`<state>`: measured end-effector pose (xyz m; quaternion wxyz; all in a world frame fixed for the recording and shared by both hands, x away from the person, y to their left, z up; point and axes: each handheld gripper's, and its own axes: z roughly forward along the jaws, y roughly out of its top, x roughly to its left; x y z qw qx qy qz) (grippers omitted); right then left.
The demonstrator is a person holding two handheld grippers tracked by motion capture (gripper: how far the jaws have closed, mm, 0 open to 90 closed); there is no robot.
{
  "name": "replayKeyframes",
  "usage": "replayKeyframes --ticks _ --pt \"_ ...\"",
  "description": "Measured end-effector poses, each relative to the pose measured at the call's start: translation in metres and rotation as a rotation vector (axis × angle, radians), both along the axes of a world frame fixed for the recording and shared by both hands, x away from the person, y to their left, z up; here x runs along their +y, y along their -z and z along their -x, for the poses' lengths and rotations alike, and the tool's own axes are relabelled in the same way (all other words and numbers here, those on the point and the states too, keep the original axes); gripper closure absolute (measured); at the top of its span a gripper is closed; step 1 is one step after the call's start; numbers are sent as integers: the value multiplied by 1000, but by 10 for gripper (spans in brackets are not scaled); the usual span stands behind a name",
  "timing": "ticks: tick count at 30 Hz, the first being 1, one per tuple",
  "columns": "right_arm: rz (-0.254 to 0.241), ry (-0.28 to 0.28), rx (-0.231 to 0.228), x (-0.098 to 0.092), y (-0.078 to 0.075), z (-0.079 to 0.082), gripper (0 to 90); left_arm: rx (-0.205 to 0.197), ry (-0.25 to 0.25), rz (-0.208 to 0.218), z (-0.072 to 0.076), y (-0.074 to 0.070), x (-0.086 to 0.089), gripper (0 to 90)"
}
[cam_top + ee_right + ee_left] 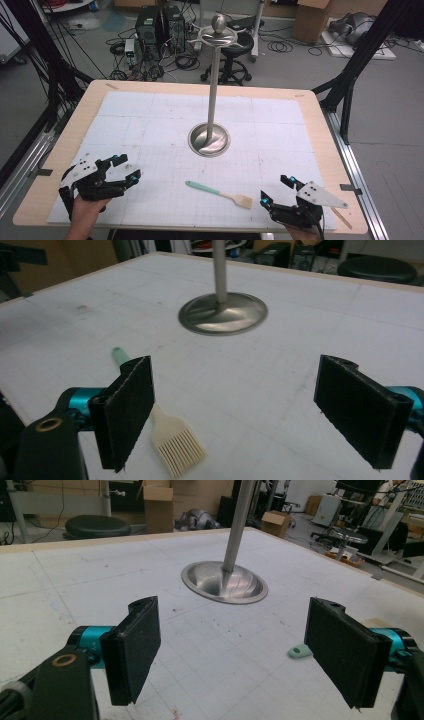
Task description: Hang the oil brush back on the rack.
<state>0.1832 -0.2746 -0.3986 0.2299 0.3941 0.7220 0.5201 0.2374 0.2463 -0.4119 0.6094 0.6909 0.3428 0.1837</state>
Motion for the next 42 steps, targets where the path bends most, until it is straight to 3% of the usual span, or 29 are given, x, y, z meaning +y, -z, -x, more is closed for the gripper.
replayKeyframes --ticks 3,4,5,7,10,12,13,14,17,22,30,42 --pt "11 -46 -1 14 -2 -8 154 1 5 -10 -1 0 -1 229" --pt "43 -104 5 28 -2 -14 154 5 7 -14 -1 1 -2 230" --pt "43 -104 5 28 -2 -14 154 5 8 -17 -1 1 -2 230" --pt "89 -164 11 41 -2 -20 170 15 13 -19 -1 3 -3 231" --pt "132 -207 40 57 1 -26 248 21 14 -31 -2 4 -3 232" --pt "187 -267 48 73 3 -32 342 23 14 -30 -2 4 -3 233" --pt "187 -267 48 73 3 -32 342 26 15 -29 -2 4 -3 233" --pt "206 -318 47 80 4 -37 417 29 13 -27 -2 5 -3 233" --pt "224 -343 60 85 7 -43 431 33 10 -26 -2 5 -3 233" --pt "293 -413 136 100 19 -57 530 34 13 -31 -2 5 -3 237" --pt "356 -451 202 107 32 -64 630 38 18 -30 -2 6 -3 239" --pt "366 -468 250 108 42 -70 727 43 21 -32 -3 6 -4 241"
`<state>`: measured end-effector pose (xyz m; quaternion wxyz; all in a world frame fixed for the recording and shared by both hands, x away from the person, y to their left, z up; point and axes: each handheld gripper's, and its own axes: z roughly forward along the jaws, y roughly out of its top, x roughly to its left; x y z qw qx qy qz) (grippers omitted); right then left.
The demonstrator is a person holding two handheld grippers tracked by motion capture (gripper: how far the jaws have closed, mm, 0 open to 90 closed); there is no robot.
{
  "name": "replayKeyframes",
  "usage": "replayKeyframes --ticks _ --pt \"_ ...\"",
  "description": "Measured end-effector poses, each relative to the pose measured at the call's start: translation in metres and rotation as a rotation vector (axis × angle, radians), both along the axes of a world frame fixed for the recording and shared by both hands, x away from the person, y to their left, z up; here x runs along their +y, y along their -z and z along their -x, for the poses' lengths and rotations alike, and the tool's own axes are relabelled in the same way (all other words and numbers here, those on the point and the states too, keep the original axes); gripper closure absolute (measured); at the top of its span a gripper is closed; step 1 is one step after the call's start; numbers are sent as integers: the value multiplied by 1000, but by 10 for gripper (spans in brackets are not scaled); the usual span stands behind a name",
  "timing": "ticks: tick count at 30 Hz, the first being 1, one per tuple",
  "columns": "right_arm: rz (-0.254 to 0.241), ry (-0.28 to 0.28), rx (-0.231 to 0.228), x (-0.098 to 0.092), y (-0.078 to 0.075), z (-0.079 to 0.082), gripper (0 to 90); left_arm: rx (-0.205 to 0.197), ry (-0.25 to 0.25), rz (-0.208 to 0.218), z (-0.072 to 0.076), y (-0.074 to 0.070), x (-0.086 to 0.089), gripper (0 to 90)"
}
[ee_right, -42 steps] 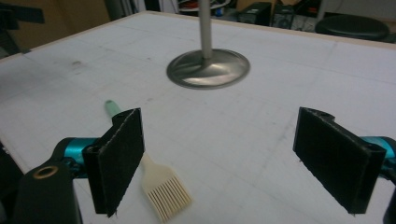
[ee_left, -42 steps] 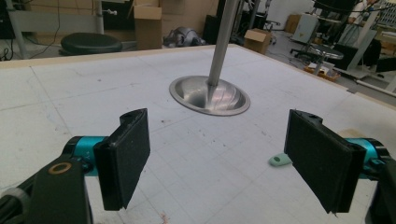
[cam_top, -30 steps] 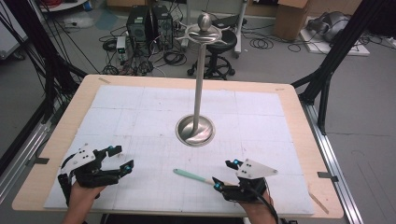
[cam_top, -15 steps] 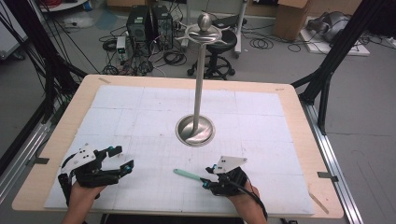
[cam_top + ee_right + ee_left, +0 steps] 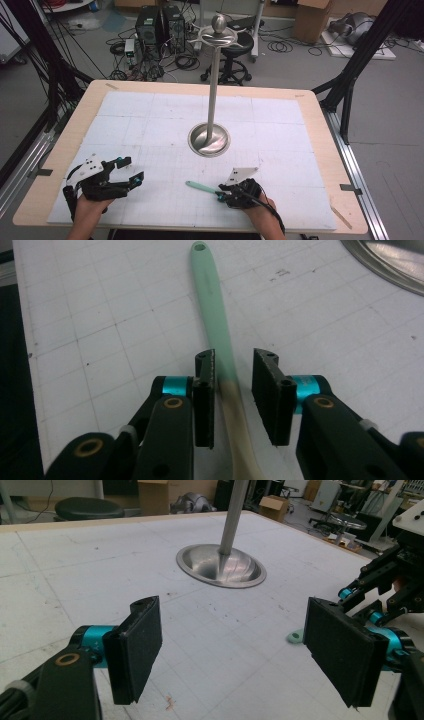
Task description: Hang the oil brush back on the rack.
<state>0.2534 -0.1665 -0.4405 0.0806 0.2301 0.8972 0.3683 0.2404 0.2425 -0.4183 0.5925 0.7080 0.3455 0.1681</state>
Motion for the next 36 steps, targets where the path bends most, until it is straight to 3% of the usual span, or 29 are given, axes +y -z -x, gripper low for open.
replayKeyframes --ticks 5,6,26,30,36 --pt "-5 -18 13 0 0 -3 754 5 -1 -4 0 0 -1 242" --pt "-7 -27 24 0 0 -3 792 5 0 -6 0 1 -1 242" --pt "-39 -25 41 0 -3 3 824 1 9 5 0 0 -1 250" --pt "-109 -22 25 -3 -12 6 824 -9 27 2 0 -1 -1 250" --pt "-170 -14 24 -8 -17 6 823 -8 48 9 1 -2 -2 250"
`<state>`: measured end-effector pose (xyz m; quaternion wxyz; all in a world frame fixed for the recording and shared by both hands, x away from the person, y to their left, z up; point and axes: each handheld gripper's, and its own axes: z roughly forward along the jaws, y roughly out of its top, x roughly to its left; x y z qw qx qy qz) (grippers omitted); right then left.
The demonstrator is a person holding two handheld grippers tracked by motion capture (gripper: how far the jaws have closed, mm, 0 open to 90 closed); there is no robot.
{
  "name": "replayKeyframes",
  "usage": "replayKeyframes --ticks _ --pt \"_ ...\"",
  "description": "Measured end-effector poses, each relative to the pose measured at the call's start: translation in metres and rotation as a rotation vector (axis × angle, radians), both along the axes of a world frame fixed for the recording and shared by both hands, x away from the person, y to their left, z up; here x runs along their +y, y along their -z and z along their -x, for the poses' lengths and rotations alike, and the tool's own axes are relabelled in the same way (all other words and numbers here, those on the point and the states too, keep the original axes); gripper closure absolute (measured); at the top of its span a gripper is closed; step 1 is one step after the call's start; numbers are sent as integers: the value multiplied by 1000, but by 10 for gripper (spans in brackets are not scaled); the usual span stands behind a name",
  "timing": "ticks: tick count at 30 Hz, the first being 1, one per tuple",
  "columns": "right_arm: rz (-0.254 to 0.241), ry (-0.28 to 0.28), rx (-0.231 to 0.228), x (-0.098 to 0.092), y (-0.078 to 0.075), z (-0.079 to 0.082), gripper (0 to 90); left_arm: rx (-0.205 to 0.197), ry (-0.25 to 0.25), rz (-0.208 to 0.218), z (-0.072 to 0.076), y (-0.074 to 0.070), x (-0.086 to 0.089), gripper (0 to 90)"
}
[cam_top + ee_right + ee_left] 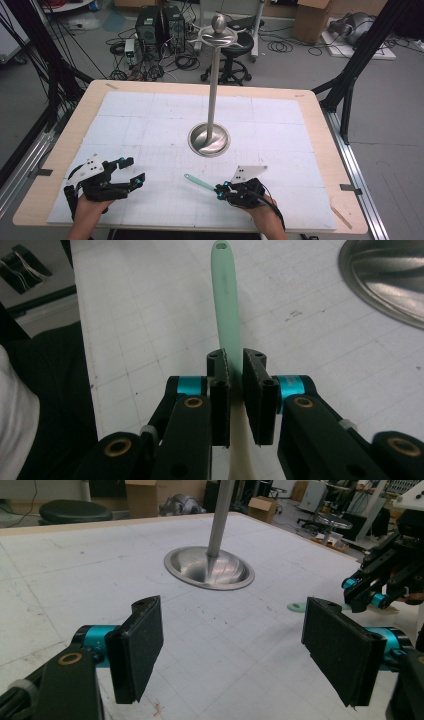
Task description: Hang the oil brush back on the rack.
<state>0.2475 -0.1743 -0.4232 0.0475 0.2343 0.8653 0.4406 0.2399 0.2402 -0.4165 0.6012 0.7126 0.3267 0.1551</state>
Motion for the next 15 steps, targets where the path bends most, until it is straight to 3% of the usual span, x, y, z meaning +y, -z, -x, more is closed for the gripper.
replayKeyframes --ticks 7,12,15 --pt "-67 -21 -11 -3 -5 2 822 -4 76 24 2 -2 -5 259" --pt "-135 -77 -17 1 -12 5 822 -4 197 60 4 -5 -14 290" --pt "-150 -97 -20 3 -13 7 821 -8 257 52 6 -6 -22 285"
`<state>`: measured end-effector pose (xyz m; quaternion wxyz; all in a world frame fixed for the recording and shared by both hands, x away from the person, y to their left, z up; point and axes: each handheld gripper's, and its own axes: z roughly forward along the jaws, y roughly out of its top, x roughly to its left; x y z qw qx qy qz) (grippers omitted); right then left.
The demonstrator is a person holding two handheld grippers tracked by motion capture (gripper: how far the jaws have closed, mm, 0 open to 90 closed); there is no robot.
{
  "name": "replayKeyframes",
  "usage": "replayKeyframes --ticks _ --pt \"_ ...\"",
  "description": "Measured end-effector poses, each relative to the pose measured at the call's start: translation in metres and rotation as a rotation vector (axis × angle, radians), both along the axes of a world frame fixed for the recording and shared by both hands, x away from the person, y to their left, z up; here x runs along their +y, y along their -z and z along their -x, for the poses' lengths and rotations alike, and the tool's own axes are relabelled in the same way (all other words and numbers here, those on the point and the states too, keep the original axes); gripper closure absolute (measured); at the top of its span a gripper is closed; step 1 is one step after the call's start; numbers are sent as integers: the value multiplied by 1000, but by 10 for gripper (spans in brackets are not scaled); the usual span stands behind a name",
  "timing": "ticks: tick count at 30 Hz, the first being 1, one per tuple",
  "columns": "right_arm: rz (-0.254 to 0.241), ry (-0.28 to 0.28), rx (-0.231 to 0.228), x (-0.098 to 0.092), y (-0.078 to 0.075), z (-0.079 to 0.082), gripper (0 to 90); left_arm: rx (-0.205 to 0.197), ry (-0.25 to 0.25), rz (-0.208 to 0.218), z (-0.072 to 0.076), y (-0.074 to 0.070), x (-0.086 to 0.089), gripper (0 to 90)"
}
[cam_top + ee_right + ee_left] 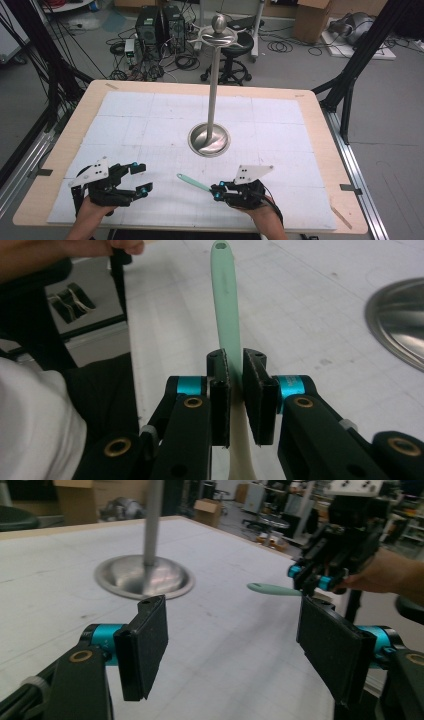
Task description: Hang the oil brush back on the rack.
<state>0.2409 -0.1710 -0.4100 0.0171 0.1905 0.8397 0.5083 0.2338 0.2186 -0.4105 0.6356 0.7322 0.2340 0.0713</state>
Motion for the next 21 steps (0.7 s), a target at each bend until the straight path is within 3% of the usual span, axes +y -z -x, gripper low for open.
replayKeyframes --ticks 7,12,21 --pt "-30 -56 -7 6 -6 4 821 -2 81 -6 4 -2 -13 267" --pt "-61 -103 -2 8 -9 5 821 5 160 10 7 -4 -20 316" --pt "-73 -169 6 15 -12 10 820 -12 217 0 10 -4 -32 370"
